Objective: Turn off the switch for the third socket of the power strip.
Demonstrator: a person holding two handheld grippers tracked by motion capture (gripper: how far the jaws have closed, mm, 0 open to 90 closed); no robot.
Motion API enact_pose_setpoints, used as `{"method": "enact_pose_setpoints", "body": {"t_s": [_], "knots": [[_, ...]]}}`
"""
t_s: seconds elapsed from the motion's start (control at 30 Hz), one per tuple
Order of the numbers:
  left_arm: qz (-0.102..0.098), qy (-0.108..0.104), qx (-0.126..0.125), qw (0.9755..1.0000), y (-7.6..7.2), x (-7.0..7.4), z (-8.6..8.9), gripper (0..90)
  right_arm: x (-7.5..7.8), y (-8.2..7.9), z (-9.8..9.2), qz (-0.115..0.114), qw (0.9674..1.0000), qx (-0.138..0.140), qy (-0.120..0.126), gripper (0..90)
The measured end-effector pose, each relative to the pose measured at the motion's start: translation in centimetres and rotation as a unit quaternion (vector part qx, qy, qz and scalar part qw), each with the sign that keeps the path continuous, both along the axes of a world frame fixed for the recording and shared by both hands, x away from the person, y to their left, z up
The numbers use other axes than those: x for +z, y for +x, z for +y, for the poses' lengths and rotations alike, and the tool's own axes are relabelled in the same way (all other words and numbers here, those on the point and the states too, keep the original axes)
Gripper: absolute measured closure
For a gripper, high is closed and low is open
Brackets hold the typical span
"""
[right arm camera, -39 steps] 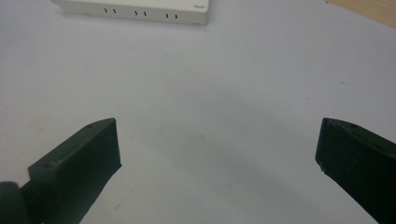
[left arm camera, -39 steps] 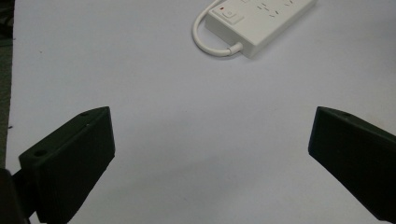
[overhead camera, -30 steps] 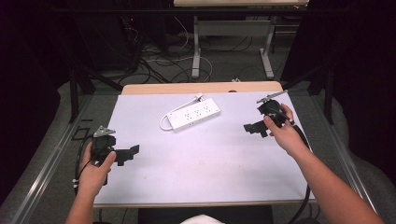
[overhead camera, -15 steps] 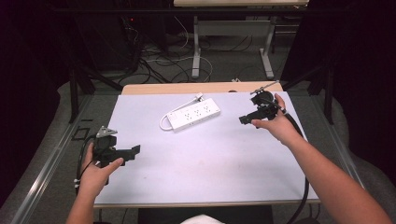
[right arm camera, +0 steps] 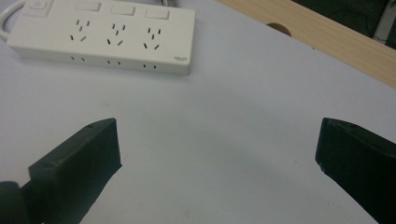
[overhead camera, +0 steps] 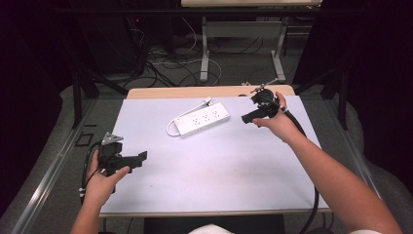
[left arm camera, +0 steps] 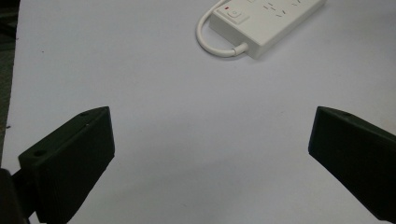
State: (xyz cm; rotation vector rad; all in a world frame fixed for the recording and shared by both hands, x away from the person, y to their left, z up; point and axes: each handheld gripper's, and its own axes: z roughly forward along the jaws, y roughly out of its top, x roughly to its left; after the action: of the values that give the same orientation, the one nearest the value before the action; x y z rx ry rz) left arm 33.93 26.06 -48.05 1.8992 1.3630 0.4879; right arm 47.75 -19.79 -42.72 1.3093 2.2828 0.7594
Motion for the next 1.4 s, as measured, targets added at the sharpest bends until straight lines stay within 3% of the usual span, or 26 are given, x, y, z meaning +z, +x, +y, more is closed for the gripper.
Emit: {"method": "enact_pose_setpoints", "body": {"t_s": [0.53, 0.6, 1.0, 1.4], "knots": [[-0.003, -0.017, 0.012, 0.9998, 0.0, 0.0, 0.1, 2.3, -0.7, 2.9, 4.8, -0.031, 0.9993, 0.019, -0.006, 0.0], [-0.005, -0.020, 0.011, 0.9997, -0.1, 0.0, 0.1, 2.2, -0.8, 3.2, 5.2, -0.030, 0.9993, 0.020, 0.004, 0.0], [-0.019, -0.038, 0.015, 0.9990, -0.3, 0.2, 0.1, 2.3, -1.6, 5.3, 7.4, -0.015, 0.9997, 0.018, 0.012, 0.2], [-0.011, -0.039, 0.024, 0.9989, -0.3, 0.3, 0.4, 3.6, -2.4, 7.2, 8.8, -0.018, 0.9997, 0.004, 0.014, 1.7]]}}
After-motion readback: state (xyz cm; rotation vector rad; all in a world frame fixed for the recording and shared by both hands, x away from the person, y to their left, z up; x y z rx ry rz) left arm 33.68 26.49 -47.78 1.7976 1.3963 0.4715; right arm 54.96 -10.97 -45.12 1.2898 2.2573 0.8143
